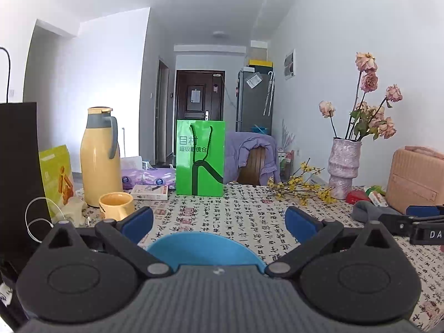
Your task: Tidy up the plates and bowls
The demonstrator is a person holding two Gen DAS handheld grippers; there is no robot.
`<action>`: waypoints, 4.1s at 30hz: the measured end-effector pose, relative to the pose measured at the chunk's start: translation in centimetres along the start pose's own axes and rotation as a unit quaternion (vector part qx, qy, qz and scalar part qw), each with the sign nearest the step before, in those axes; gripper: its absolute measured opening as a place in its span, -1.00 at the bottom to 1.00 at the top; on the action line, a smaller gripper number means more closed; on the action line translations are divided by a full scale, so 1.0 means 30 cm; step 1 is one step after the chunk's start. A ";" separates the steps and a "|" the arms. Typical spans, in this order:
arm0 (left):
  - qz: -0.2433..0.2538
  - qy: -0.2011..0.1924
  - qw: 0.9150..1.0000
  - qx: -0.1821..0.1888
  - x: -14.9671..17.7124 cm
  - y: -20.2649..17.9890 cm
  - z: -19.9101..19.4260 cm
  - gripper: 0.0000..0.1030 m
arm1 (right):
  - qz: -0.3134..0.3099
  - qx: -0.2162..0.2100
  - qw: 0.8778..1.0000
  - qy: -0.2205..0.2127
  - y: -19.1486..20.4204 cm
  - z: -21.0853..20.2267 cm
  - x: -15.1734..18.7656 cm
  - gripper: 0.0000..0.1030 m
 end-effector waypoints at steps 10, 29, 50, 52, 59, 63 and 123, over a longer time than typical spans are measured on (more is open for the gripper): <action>0.017 -0.031 0.999 0.014 0.038 -0.024 -0.085 1.00 | -0.006 0.028 0.999 -0.035 0.022 -0.053 0.040 0.77; 0.012 -0.032 0.999 -0.006 0.255 -0.007 -0.343 1.00 | -0.009 0.030 0.997 -0.066 0.149 -0.329 0.220 0.77; 0.033 -0.030 0.999 -0.030 0.437 0.007 -0.586 1.00 | 0.018 0.037 0.996 -0.078 0.258 -0.603 0.491 0.80; 0.026 -0.030 0.999 -0.030 0.429 0.014 -0.586 1.00 | 0.024 0.034 0.996 -0.074 0.255 -0.598 0.488 0.80; 0.023 -0.030 0.999 -0.031 0.427 0.018 -0.589 1.00 | 0.014 0.035 0.997 -0.073 0.261 -0.595 0.484 0.80; 0.022 -0.030 0.999 -0.029 0.428 0.018 -0.593 1.00 | 0.011 0.037 0.996 -0.074 0.262 -0.594 0.480 0.80; 0.020 -0.028 0.999 -0.037 0.428 0.011 -0.585 1.00 | 0.009 0.026 0.997 -0.078 0.253 -0.600 0.487 0.80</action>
Point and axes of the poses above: each gripper's, at about its wrist camera, not at the fingertips, and z roughly the way its jaws point, y to its left, x to its underside, the point moved 6 cm from there along z, roughly the way its jaws point, and after that the axes turned 8 degrees about y, right-handed, at the moved point
